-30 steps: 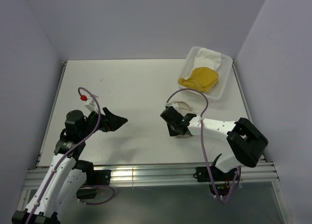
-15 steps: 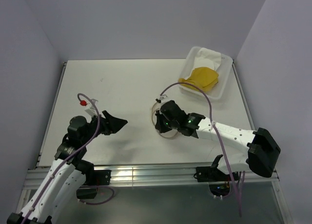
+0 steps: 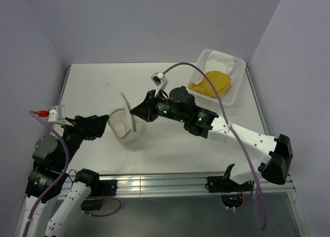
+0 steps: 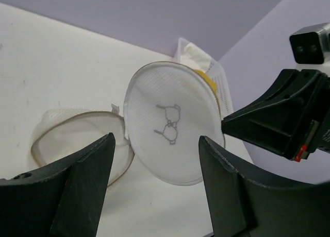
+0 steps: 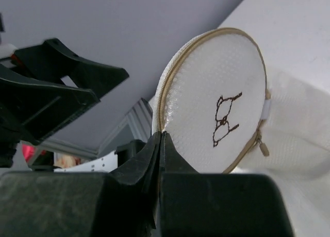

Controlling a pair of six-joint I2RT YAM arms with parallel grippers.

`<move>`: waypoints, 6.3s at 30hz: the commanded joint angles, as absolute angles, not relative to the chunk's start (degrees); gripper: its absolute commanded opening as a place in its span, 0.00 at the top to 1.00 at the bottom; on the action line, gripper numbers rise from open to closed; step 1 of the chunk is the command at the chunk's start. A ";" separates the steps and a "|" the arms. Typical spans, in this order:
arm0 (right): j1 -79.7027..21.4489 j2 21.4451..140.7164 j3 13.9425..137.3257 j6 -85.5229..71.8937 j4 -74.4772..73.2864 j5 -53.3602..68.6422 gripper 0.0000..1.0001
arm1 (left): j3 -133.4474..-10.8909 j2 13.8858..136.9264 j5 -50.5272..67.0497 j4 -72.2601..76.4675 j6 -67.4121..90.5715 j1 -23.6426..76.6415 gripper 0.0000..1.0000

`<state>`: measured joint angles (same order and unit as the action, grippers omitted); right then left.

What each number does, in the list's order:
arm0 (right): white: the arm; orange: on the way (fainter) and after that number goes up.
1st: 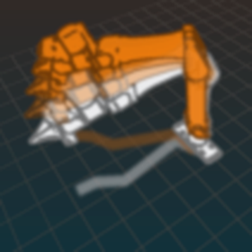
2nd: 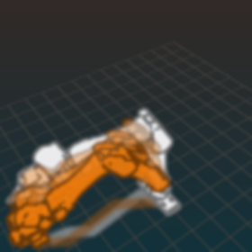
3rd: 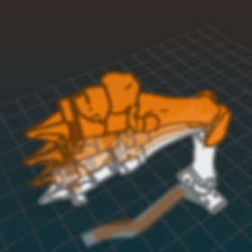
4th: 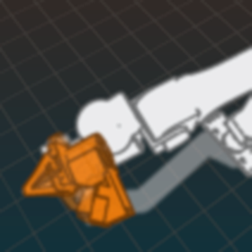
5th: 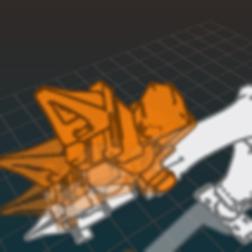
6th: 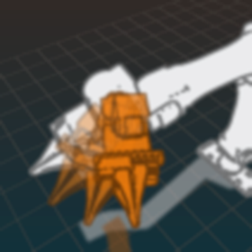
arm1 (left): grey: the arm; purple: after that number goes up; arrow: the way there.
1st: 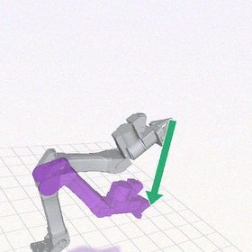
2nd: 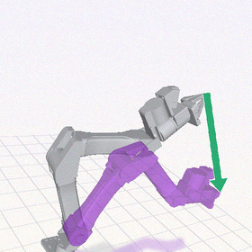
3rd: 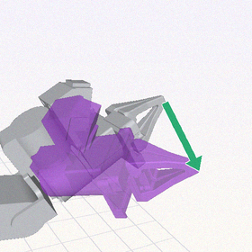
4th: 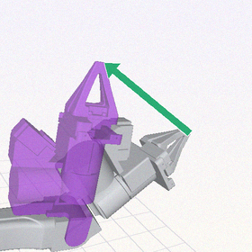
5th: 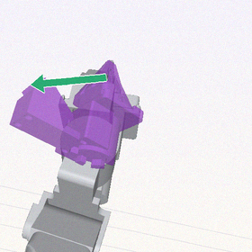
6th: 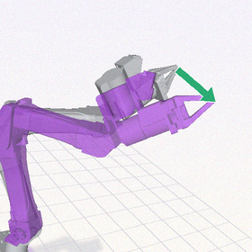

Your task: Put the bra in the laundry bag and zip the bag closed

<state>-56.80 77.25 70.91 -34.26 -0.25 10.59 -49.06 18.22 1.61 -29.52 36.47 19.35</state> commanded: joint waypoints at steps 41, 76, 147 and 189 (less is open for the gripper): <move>-39.71 71.29 37.44 -40.96 13.02 -7.97 0.35 | -38.06 57.02 -5.97 -23.56 38.41 22.94 0.47; -53.61 68.38 38.67 -34.98 10.90 -9.49 0.85 | -37.18 83.58 -14.94 12.30 30.50 19.51 0.56; -31.58 74.98 58.36 -23.20 -10.97 -10.72 0.57 | -48.25 40.26 12.01 -23.73 33.14 19.07 0.89; -17.40 48.31 55.03 -19.59 -13.88 -0.36 1.00 | -36.47 29.44 22.85 -18.72 28.83 18.98 0.58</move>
<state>-15.27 57.21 58.37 -16.03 -14.48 -1.93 -36.53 29.52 23.07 -20.82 29.34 19.20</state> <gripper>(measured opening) 0.007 0.416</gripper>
